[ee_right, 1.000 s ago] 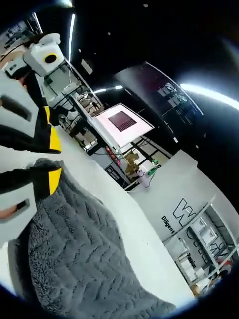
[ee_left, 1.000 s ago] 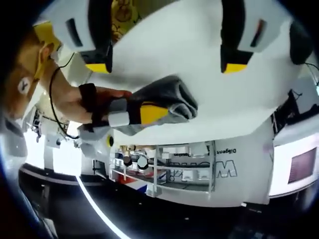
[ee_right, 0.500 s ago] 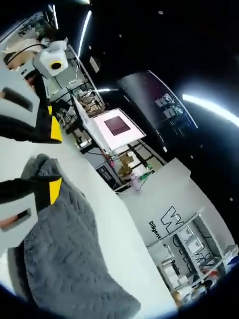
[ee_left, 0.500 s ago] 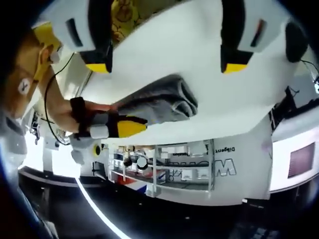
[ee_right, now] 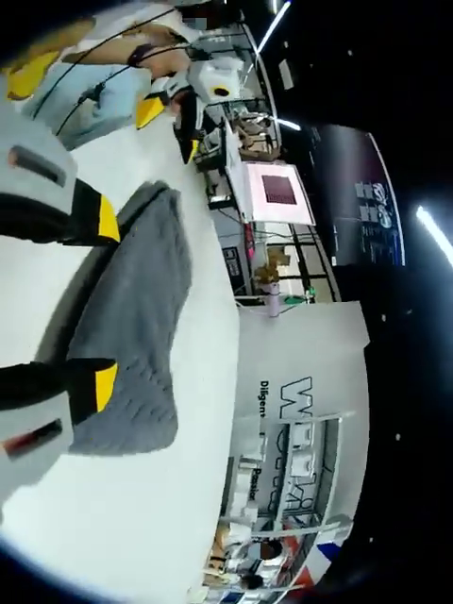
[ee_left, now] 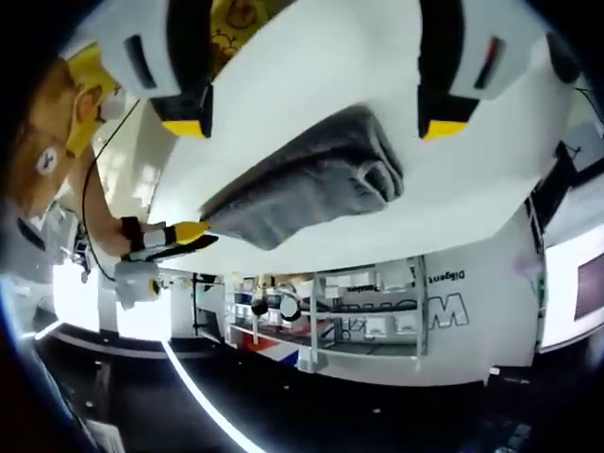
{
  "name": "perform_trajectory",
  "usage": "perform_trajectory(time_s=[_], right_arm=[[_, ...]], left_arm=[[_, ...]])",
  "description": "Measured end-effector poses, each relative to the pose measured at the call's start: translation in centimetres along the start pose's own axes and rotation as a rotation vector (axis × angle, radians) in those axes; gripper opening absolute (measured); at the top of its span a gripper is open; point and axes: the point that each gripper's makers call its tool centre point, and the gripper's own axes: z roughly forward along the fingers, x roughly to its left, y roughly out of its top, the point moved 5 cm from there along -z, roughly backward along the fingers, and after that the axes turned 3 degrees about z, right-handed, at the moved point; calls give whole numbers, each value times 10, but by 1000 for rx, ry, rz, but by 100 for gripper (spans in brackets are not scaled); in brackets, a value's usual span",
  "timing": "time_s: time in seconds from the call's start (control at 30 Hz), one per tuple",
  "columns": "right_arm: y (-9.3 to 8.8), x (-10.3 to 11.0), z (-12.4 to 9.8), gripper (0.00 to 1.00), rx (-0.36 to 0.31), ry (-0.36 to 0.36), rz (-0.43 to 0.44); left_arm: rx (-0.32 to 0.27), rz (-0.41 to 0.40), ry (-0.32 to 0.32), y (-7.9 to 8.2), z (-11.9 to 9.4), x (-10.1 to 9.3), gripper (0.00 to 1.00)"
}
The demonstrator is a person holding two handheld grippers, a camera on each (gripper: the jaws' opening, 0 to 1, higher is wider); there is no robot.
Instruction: Fold the towel on the table until its edges align and the towel forms a compact rectangular stack.
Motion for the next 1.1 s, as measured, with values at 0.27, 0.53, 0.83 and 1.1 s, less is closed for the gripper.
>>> perform_trajectory(time_s=[0.27,0.53,0.83,1.1], right_arm=[[-38,-67,-52,61,120,-107,5],[-45,-82,-69,72,143,-79,3],[-45,-77,-68,79,147,-21,-26],[-38,-74,-70,89,127,-22,-66]], left_arm=[[-2,-11,-8,1,13,-4,95],[14,-17,4,0,15,-9,95],[25,-18,7,0,8,-14,95],[28,-1,-33,6,9,-14,95]])
